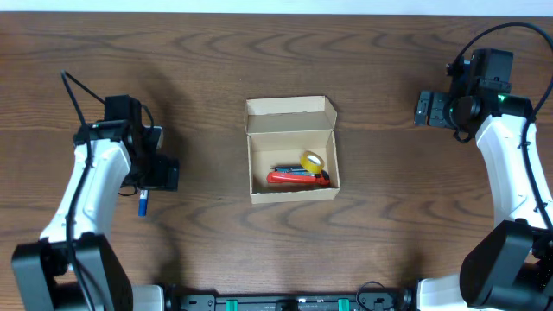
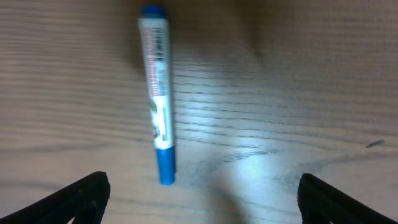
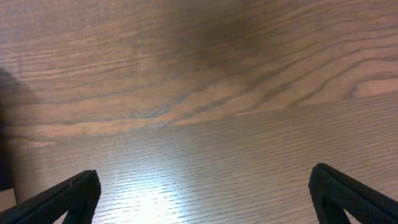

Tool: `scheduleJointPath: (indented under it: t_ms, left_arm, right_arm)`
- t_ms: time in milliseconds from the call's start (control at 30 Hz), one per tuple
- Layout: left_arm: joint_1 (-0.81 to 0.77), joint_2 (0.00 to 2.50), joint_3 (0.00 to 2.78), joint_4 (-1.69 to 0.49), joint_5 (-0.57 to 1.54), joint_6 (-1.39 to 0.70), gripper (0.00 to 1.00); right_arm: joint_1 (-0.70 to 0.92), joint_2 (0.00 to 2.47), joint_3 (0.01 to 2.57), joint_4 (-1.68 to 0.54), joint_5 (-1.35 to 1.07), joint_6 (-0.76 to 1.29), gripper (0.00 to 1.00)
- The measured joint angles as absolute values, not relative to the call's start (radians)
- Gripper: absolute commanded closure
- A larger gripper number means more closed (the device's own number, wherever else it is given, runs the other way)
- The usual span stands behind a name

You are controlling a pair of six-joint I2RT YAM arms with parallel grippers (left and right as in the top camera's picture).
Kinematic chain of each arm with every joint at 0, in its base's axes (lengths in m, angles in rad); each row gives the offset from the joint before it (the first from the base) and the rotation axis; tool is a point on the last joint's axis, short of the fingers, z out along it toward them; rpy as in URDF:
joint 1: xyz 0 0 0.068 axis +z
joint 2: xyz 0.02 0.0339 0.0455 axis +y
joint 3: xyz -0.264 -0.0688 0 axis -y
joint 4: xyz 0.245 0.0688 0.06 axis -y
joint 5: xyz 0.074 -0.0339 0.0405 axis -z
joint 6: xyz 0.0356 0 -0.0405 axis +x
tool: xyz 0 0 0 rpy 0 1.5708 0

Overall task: Pack container
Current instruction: 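Lower left gripper over the blue-capped marker and close on it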

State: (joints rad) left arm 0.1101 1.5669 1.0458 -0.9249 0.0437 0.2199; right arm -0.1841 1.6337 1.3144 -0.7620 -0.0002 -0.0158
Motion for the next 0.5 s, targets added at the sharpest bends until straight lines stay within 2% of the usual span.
scheduleJointPath:
  t_ms: [300,500]
  left_arm:
    - [0.223,1.610,1.046,-0.909,0.159,0.272,0.05]
    - [0.232,1.620,1.046,-0.892,0.184,0.289,0.05]
  right_arm:
    - [-0.184,1.634,1.314,-0.761,-0.001,-0.015,0.01]
    - [-0.184,1.634,1.314,-0.755,-0.003,-0.016,0.01]
